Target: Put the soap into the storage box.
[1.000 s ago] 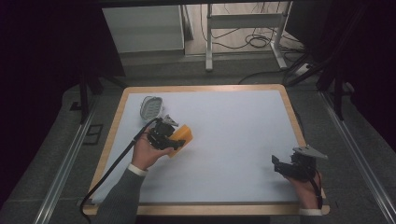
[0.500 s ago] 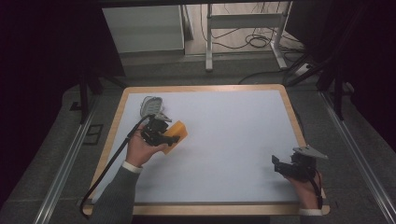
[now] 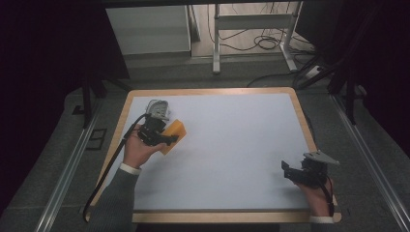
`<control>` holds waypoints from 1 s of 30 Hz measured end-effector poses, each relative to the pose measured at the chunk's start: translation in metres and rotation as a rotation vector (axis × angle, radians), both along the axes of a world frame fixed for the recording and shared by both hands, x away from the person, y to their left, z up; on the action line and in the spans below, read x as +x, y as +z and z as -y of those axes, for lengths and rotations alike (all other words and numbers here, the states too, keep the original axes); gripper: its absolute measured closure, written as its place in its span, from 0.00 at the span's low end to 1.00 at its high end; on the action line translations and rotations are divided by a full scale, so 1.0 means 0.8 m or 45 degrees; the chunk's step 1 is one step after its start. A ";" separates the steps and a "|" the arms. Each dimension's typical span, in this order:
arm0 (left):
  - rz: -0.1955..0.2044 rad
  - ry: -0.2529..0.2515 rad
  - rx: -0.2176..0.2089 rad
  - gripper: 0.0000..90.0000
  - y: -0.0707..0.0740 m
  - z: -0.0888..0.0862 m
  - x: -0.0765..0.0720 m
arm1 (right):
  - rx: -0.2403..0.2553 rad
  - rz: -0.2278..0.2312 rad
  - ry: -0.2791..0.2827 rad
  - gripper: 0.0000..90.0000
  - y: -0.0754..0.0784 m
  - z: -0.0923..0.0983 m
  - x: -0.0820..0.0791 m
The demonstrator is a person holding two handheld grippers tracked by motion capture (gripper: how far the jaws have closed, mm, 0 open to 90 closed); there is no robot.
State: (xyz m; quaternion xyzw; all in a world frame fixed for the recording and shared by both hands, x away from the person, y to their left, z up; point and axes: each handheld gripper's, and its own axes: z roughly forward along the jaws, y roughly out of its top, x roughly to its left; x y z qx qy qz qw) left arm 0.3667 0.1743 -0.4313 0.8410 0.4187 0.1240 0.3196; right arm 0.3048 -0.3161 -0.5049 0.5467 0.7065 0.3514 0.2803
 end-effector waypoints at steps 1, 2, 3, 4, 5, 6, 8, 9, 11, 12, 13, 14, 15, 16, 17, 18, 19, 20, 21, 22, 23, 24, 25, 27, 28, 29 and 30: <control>0.000 0.004 -0.006 0.68 0.000 -0.001 0.001 | 0.001 0.000 -0.001 0.10 0.000 0.000 0.000; -0.001 0.007 -0.007 0.68 0.000 -0.001 0.001 | 0.000 0.000 0.000 0.10 0.000 0.000 0.000; -0.001 0.009 -0.006 0.68 0.000 -0.002 0.002 | 0.000 -0.001 0.000 0.10 0.000 0.000 0.000; -0.001 0.009 -0.006 0.68 0.000 -0.002 0.002 | 0.001 0.000 0.000 0.10 0.000 0.000 0.000; -0.002 0.013 -0.006 0.68 0.001 -0.004 0.003 | 0.000 0.000 0.001 0.10 0.000 0.000 0.000; -0.002 0.017 -0.004 0.68 0.002 -0.005 0.004 | 0.001 0.000 0.000 0.10 0.000 0.000 0.000; 0.003 0.025 -0.008 0.68 0.003 -0.007 0.005 | 0.001 0.000 0.000 0.10 0.000 0.000 0.000; 0.003 0.028 -0.012 0.68 0.004 -0.009 0.005 | 0.001 0.000 0.000 0.10 0.000 0.000 0.000; 0.005 0.034 -0.018 0.68 0.006 -0.012 0.007 | 0.002 0.000 0.000 0.10 0.000 0.000 0.000; 0.004 0.036 -0.018 0.68 0.007 -0.012 0.007 | 0.002 -0.001 0.000 0.10 0.000 0.000 0.000; 0.008 0.045 -0.018 0.68 0.008 -0.013 0.008 | 0.000 0.000 0.001 0.10 0.000 0.000 0.000; 0.009 0.044 -0.012 0.68 0.008 -0.014 0.009 | 0.001 -0.001 0.001 0.10 0.000 -0.001 0.000; 0.008 0.046 -0.013 0.68 0.009 -0.015 0.010 | 0.001 -0.001 0.001 0.10 0.000 -0.001 0.000; 0.009 0.049 -0.015 0.68 0.010 -0.015 0.010 | 0.002 -0.001 0.000 0.10 0.000 0.000 0.000; 0.010 0.052 -0.014 0.68 0.011 -0.016 0.011 | 0.002 -0.001 0.000 0.10 0.000 0.000 0.000; 0.011 0.053 -0.013 0.68 0.011 -0.016 0.012 | 0.002 -0.001 0.000 0.10 0.000 0.000 0.000; 0.011 0.054 -0.009 0.68 0.012 -0.017 0.013 | 0.001 0.000 -0.001 0.10 0.000 0.000 0.000; 0.012 0.056 -0.010 0.68 0.013 -0.017 0.014 | 0.001 -0.001 -0.001 0.10 0.000 0.000 0.000; 0.012 0.056 -0.010 0.68 0.013 -0.017 0.014 | 0.002 -0.001 -0.002 0.10 0.000 0.000 0.000; 0.012 0.056 -0.007 0.68 0.014 -0.017 0.016 | 0.002 -0.002 -0.002 0.10 0.000 0.000 0.000; 0.012 0.060 -0.007 0.68 0.014 -0.017 0.017 | 0.003 -0.002 -0.003 0.10 0.000 0.000 0.000; 0.012 0.060 -0.006 0.68 0.014 -0.017 0.018 | 0.001 -0.001 -0.002 0.10 0.000 0.000 0.000; 0.012 0.060 -0.006 0.68 0.014 -0.017 0.018 | 0.001 -0.001 -0.002 0.10 0.000 0.000 0.000; 0.006 0.063 -0.009 0.68 0.015 -0.019 0.021 | 0.001 -0.001 -0.002 0.10 0.000 0.000 0.000; 0.005 0.067 -0.005 0.68 0.015 -0.019 0.023 | 0.001 -0.001 -0.002 0.10 0.000 0.000 0.000; 0.002 0.066 -0.001 0.68 0.015 -0.020 0.024 | 0.001 -0.001 -0.003 0.10 0.000 0.000 0.000; 0.002 0.068 -0.003 0.68 0.015 -0.020 0.025 | 0.002 -0.001 -0.003 0.10 0.000 0.000 0.000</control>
